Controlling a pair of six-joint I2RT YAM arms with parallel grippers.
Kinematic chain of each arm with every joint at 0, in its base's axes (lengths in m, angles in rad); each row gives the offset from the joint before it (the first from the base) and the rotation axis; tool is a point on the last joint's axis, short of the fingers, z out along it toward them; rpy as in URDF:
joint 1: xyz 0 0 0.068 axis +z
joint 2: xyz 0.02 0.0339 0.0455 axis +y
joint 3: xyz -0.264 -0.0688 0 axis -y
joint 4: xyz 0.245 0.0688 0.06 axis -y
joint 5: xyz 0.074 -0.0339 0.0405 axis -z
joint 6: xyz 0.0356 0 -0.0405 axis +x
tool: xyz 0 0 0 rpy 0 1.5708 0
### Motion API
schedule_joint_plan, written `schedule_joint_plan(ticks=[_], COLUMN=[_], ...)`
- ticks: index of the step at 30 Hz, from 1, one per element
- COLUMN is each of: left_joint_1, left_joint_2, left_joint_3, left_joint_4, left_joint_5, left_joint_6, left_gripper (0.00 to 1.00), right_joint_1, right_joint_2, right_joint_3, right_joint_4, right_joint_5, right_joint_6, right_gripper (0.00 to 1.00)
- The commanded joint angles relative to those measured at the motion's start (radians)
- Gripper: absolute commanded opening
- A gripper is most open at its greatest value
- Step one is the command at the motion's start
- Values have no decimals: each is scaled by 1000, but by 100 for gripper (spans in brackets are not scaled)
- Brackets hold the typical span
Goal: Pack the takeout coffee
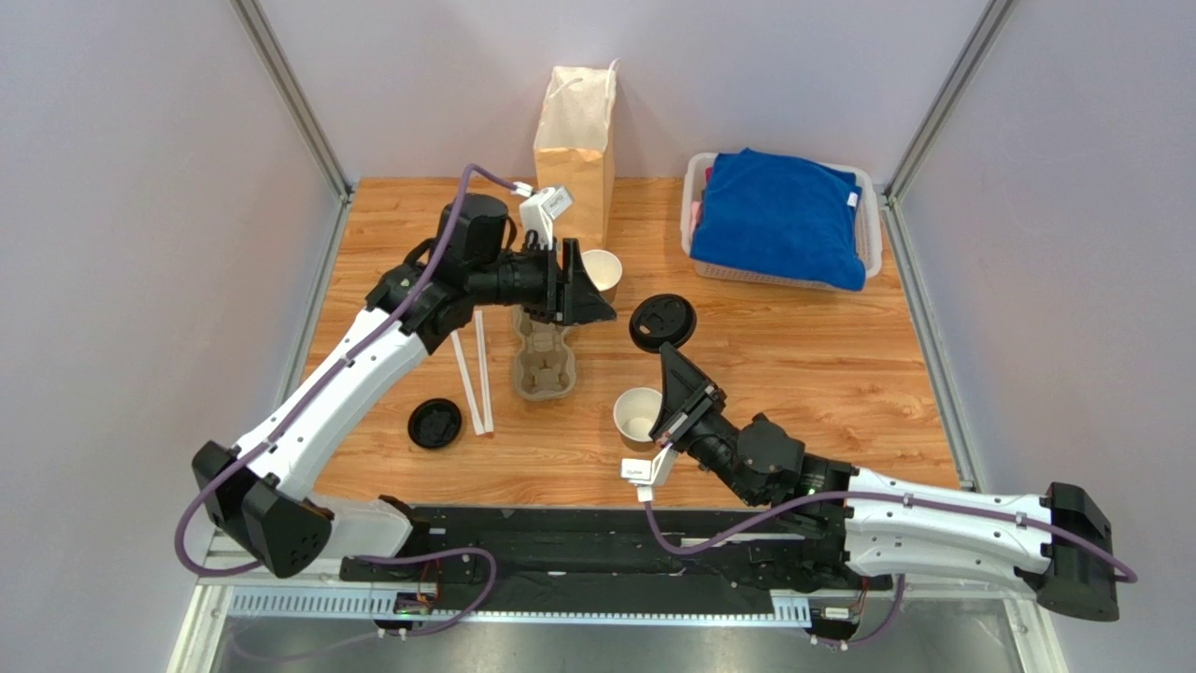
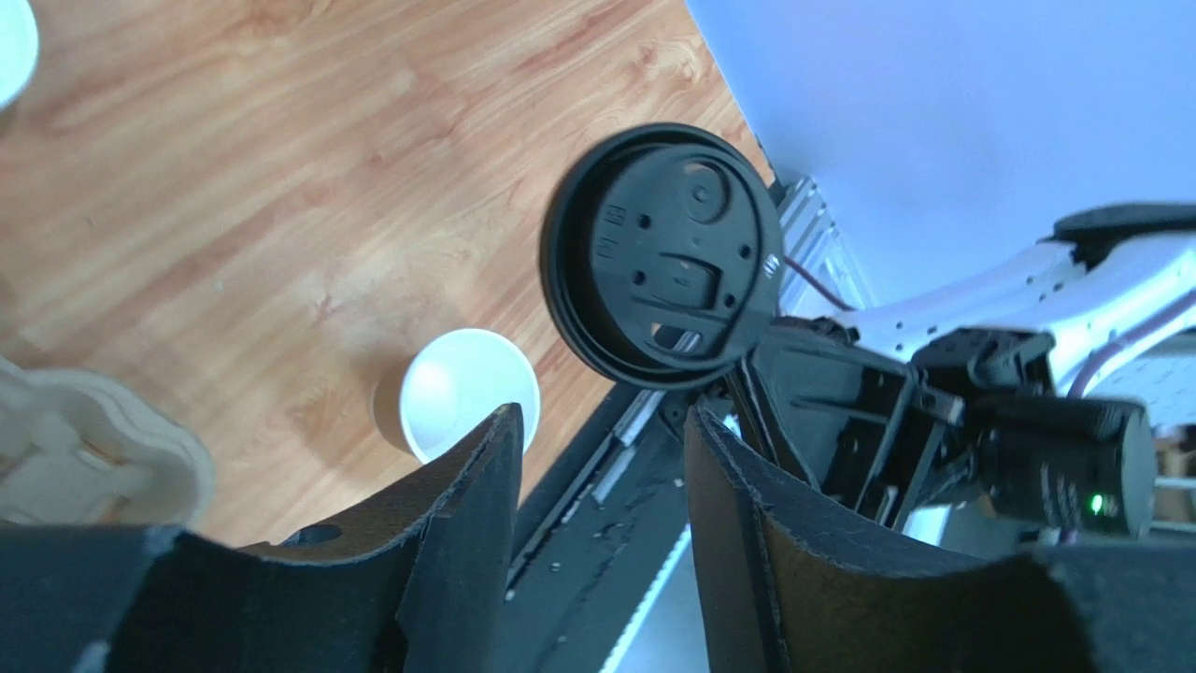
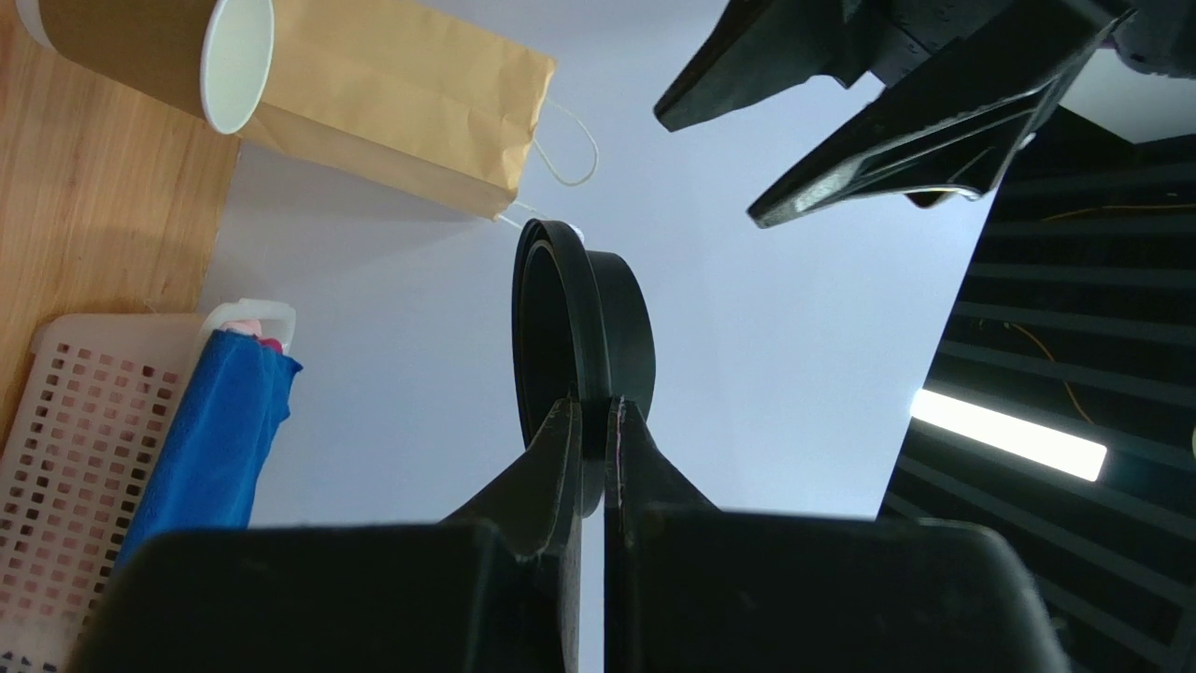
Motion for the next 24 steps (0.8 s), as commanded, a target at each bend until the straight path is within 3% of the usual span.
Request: schedule_joint_plan(ticks=[1, 10, 24], left_joint_1=[-15, -62, -101], left_joint_2=[41, 93, 152], left_joint_3=[52, 12, 23], left_joint_4=[39, 24, 35], left_joint_5=[-7, -21, -29], left_joint_6=[-153, -187, -202], left_gripper=[53, 42, 45], right_joint_1=[28, 73, 100], right_joint_2=[2, 58, 107], right_joint_3=[-11, 12, 48], right_joint_4=[47, 13, -31], right_joint_5=[112, 194, 237], right_joint_6=[-124, -103, -61], right_gripper=[0, 0, 0])
